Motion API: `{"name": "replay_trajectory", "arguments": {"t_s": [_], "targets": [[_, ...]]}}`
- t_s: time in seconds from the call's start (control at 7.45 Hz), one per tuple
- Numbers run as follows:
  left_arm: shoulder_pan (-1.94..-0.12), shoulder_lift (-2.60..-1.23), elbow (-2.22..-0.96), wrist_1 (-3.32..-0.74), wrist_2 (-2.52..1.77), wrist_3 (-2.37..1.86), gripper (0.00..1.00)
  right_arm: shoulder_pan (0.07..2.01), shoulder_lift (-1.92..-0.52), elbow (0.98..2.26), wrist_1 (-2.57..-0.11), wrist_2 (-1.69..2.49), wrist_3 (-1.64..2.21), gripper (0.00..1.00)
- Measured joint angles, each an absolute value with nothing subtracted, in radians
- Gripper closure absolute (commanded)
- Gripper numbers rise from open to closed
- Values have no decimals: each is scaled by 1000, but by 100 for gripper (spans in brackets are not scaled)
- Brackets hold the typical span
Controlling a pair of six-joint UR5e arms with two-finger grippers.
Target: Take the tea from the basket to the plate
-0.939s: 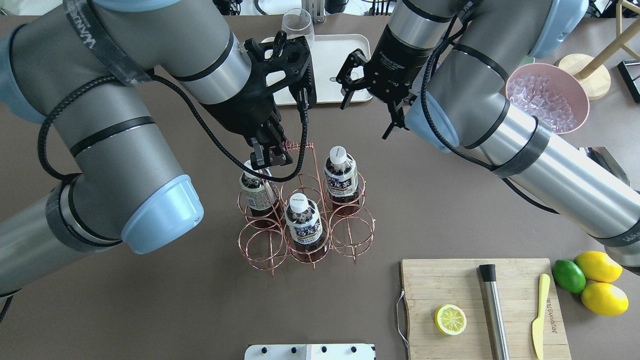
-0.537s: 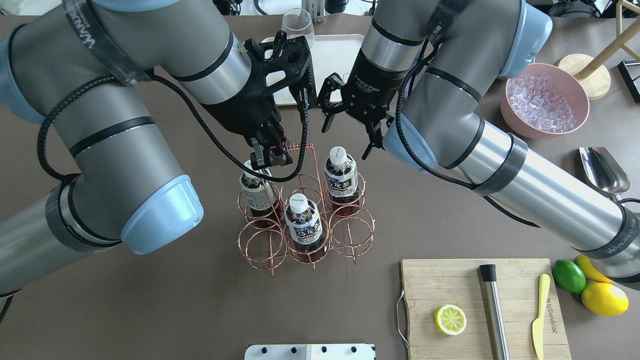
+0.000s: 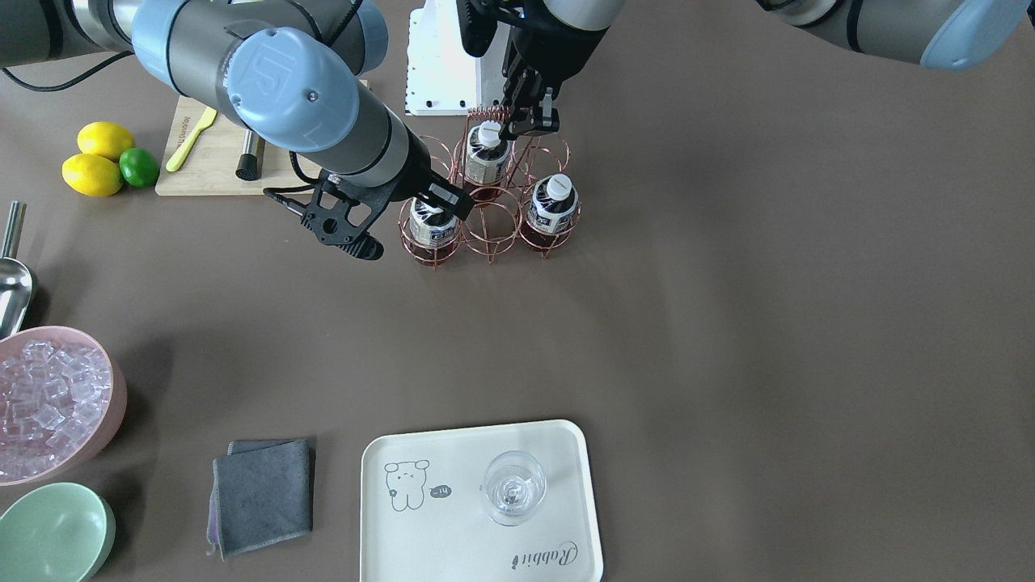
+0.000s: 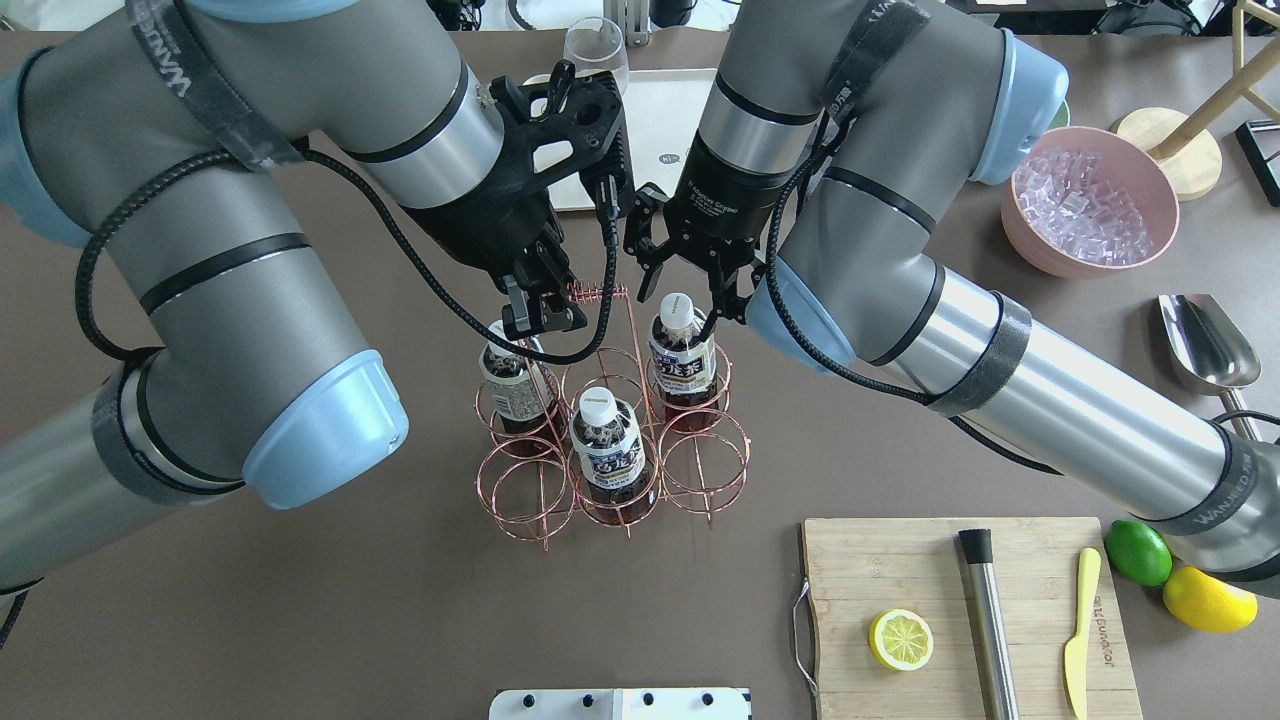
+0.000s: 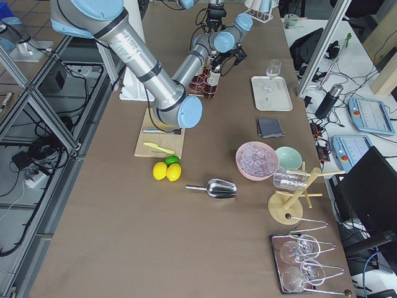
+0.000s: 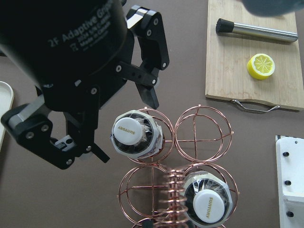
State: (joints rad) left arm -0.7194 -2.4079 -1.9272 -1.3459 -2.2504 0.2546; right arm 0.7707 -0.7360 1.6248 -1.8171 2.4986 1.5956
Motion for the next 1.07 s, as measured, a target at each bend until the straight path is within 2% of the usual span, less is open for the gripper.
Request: {"name": "replay_trajectory", "arguments": {"t_s": [0.13, 0.27, 0.4, 0.81, 1.07], "targets": [[-719, -2408, -1928, -1346, -2250, 255, 100, 766, -736, 1624, -1817, 2498, 1596, 74], [-719, -2407, -1929, -1346, -2250, 255, 100, 763, -736, 1624, -1817, 2497, 1597, 96], [-719, -2407, -1932, -1346, -2250, 254, 100, 765, -736, 1625, -1817, 2497, 1597, 100], [-718, -2408, -1940, -1345, -2252, 252, 100, 787, -738, 1644, -1821, 2499, 1596, 100], [-718, -2407, -1944, -1345, -2252, 252, 100, 828, -739, 1703, -1861, 2512, 1597, 100]]}}
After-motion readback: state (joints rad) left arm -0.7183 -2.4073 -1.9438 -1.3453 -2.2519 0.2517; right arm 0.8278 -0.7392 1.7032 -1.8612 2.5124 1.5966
